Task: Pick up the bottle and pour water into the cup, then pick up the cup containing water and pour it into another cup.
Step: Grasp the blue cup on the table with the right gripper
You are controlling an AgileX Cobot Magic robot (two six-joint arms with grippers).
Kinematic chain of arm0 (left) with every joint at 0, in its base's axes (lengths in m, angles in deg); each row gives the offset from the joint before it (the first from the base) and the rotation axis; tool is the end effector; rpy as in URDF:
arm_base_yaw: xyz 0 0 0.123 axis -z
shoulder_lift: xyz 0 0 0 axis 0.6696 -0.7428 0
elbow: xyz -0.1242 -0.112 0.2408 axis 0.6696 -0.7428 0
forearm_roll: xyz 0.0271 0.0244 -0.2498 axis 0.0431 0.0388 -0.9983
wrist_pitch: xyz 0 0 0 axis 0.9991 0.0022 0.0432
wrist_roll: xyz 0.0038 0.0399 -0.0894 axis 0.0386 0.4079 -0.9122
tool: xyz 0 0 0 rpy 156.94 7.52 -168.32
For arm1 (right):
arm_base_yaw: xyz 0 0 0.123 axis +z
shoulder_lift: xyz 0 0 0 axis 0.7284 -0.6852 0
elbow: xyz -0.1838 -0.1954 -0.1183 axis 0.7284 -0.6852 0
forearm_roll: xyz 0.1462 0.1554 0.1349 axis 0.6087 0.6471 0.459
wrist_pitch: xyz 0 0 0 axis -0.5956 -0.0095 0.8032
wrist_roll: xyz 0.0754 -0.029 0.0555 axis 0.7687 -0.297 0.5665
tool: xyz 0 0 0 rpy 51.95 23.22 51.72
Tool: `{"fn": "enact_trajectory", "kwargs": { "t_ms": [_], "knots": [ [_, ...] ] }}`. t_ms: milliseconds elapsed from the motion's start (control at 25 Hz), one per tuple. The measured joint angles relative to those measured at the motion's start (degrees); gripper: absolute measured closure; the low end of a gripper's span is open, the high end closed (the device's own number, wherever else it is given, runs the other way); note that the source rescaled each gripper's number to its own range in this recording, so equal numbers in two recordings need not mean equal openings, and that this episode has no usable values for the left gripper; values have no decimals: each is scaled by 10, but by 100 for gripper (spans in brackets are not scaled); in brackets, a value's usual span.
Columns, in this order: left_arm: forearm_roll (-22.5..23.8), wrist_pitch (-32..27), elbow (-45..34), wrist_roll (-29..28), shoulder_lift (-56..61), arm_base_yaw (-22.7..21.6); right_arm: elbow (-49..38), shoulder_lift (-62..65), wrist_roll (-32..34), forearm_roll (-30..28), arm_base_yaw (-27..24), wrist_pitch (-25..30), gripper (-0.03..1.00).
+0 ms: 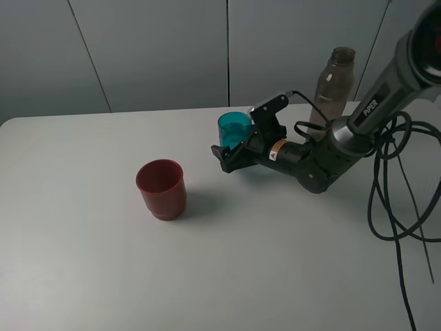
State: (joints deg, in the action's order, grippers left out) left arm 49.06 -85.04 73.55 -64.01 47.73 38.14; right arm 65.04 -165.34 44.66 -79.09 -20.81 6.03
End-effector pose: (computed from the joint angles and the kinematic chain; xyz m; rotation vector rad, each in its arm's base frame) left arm -0.0102 0.0006 0.2751 0.1712 2.0689 0.2047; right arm 0.3632 0.1978 0.0347 -0.6656 1.8602 0.4208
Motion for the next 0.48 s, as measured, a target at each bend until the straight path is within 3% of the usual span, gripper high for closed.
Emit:
{"fn": "enact_trajectory", "kwargs": {
  "t_ms": [480],
  "knots": [
    [0,0,0,0,0,0,31,-24,18,-3,0,-29,-3]
  ]
}}
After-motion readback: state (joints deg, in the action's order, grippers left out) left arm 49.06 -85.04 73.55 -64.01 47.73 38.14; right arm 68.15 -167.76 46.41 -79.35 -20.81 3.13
